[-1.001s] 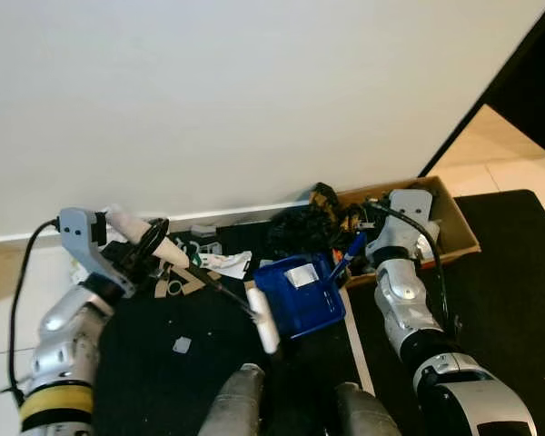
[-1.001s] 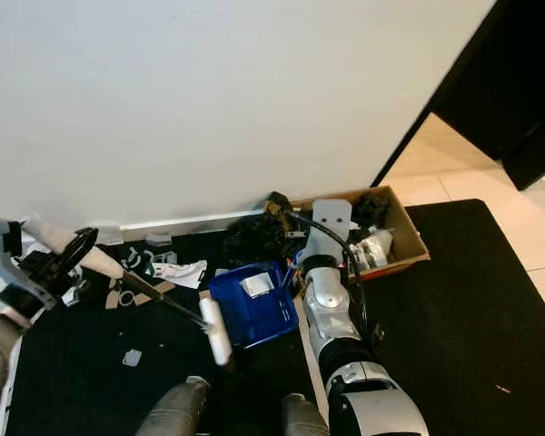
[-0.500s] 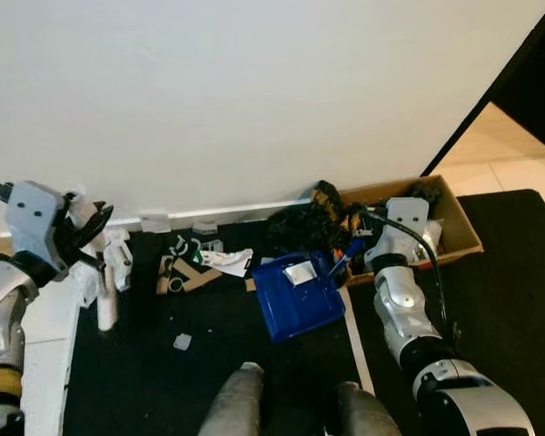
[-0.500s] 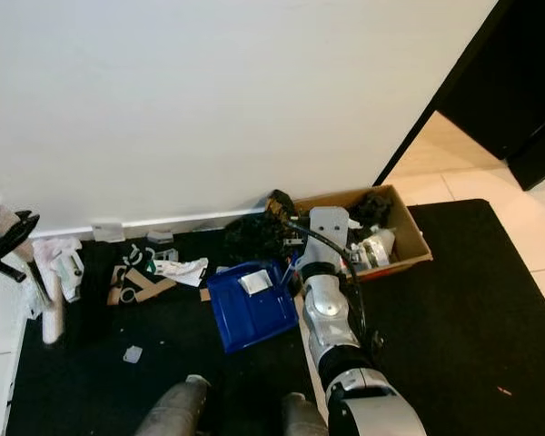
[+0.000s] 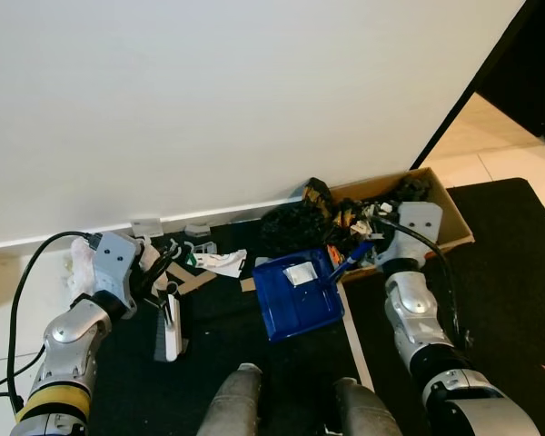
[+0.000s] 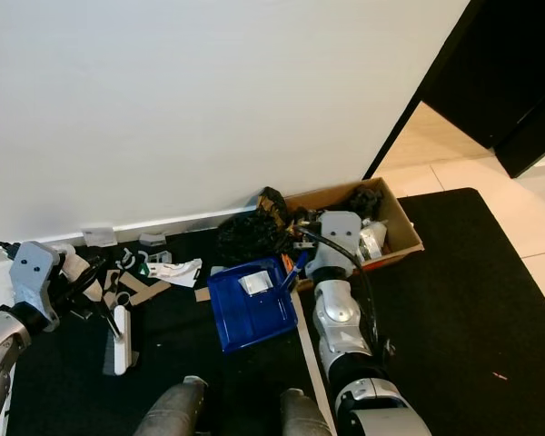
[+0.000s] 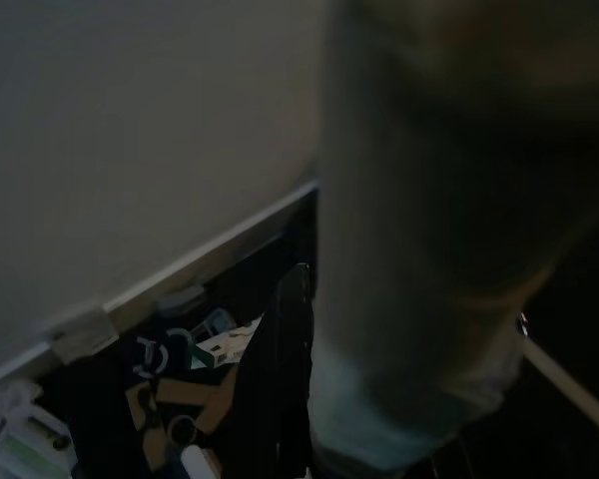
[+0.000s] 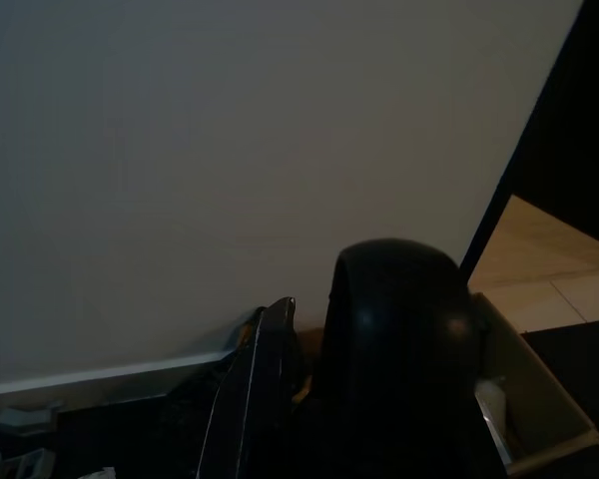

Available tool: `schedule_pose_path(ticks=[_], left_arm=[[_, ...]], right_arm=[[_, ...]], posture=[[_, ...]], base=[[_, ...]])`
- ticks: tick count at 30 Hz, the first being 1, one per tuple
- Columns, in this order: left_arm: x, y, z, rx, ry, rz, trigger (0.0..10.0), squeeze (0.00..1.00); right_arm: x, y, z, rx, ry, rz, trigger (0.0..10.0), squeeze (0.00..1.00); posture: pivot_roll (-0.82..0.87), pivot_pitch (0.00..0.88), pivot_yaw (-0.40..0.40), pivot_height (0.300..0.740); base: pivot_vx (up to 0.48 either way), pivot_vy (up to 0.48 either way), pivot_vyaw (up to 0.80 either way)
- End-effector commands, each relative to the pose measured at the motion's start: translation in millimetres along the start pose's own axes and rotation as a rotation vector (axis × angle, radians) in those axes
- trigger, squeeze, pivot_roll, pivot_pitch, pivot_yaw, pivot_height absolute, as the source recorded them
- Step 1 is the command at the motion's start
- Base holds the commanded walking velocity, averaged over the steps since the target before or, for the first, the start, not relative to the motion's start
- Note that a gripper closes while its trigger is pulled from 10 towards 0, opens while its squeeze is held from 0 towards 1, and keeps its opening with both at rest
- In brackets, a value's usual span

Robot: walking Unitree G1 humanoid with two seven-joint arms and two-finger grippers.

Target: Sweep floor

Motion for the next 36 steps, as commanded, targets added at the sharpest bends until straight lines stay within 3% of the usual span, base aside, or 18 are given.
schedule_pose_path(ticks=[1, 2, 4, 7, 11, 19, 23, 26, 27, 28, 30, 32, 35, 36], left_arm=[[-18.6, -33, -5.5, -0.240, 0.086, -0.055, 10.0, 0.00], [-23.3, -38, -6.1, -0.293, 0.095, -0.054, 10.0, 0.00], [-26.3, -41, -6.0, -0.322, 0.100, -0.052, 10.0, 0.00], [-28.3, -44, 1.3, -0.488, 0.100, 0.028, 10.0, 0.00], [-23.9, -40, 11.0, -0.616, 0.085, 0.121, 10.0, 0.00], [-8.2, -22, 26.6, -0.733, 0.000, 0.228, 10.0, 0.00], [-3.1, -12, 34.9, -0.746, -0.057, 0.237, 10.0, 0.00], [-0.8, -6, 41.0, -0.736, -0.094, 0.233, 10.0, 0.00], [-3.5, 3, 40.6, -0.611, -0.123, 0.196, 10.0, 0.00], [-3.5, 3, 40.6, -0.611, -0.123, 0.196, 10.0, 0.00], [-8.2, 11, 33.6, -0.460, -0.118, 0.149, 10.0, 0.00], [-11.8, 20, 27.3, -0.411, -0.111, 0.155, 10.0, 0.00], [-26.8, 46, 13.0, -0.169, -0.117, 0.113, 10.0, 0.00], [-26.8, 46, 13.0, -0.169, -0.117, 0.113, 10.0, 0.00]], right_arm=[[-8.1, -12, -0.7, -0.009, 0.010, -0.053, 10.0, 0.00], [-7.9, -11, -3.0, -0.007, 0.013, -0.052, 10.0, 0.00], [-7.8, -10, -4.4, -0.006, 0.014, -0.052, 10.0, 0.00], [-7.3, -8, -8.6, 0.003, 0.026, -0.048, 10.0, 0.00], [-6.4, -7, -9.4, 0.004, 0.037, -0.045, 10.0, 0.00], [-3.4, -6, -9.0, 0.002, 0.042, -0.045, 10.0, 0.00], [-3.1, -6, -9.4, 0.002, 0.041, -0.046, 10.0, 0.00], [-3.3, -5, -9.9, 0.003, 0.042, -0.046, 10.0, 0.00], [-3.5, -6, -10.1, 0.005, 0.040, -0.047, 10.0, 0.00], [-3.5, -6, -10.1, 0.005, 0.040, -0.047, 10.0, 0.00], [-3.8, -6, -10.0, 0.006, 0.039, -0.050, 10.0, 0.00], [-4.4, -7, -10.1, 0.006, 0.039, -0.053, 10.0, 0.00], [-6.0, -9, -11.5, 0.007, 0.042, -0.059, 10.0, 0.00], [-6.0, -9, -11.5, 0.007, 0.042, -0.059, 10.0, 0.00]], posture=[[0.16, 0.344, -0.046, 0.740], [0.16, 0.344, -0.047, 0.740], [0.16, 0.344, -0.047, 0.740], [0.17, 0.343, -0.054, 0.740], [0.17, 0.342, -0.063, 0.740], [0.17, 0.335, -0.065, 0.740], [0.18, 0.334, -0.064, 0.740], [0.18, 0.332, -0.060, 0.740], [0.18, 0.330, -0.056, 0.740], [0.18, 0.330, -0.056, 0.740], [0.19, 0.330, -0.054, 0.740], [0.19, 0.330, -0.053, 0.740], [0.21, 0.331, -0.052, 0.740], [0.21, 0.331, -0.052, 0.740]], base=[[0.000, 0.000, 0.00], [0.000, 0.000, 0.00], [0.000, 0.000, 0.00], [0.000, 0.000, 0.00], [0.000, 0.000, 0.00], [0.000, 0.000, 0.00], [0.000, 0.000, 0.00], [0.000, 0.000, 0.00], [0.000, 0.000, 0.00], [0.000, 0.000, 0.00], [0.000, 0.000, 0.00], [0.000, 0.000, 0.00], [0.000, 0.000, 0.00], [0.000, 0.000, 0.00]])
Point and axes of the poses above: a point about 5 cm out from each wrist's last joint towards the gripper, its own x axis pointing out of the wrist towards the gripper, its own y axis along the axis of the wrist's last joint, z = x × y, the point moved 1 cm from there along x, pointing out of the wrist towards the gripper, and after that the axes turned 13 degrees about -x, right-handed, at the moved point
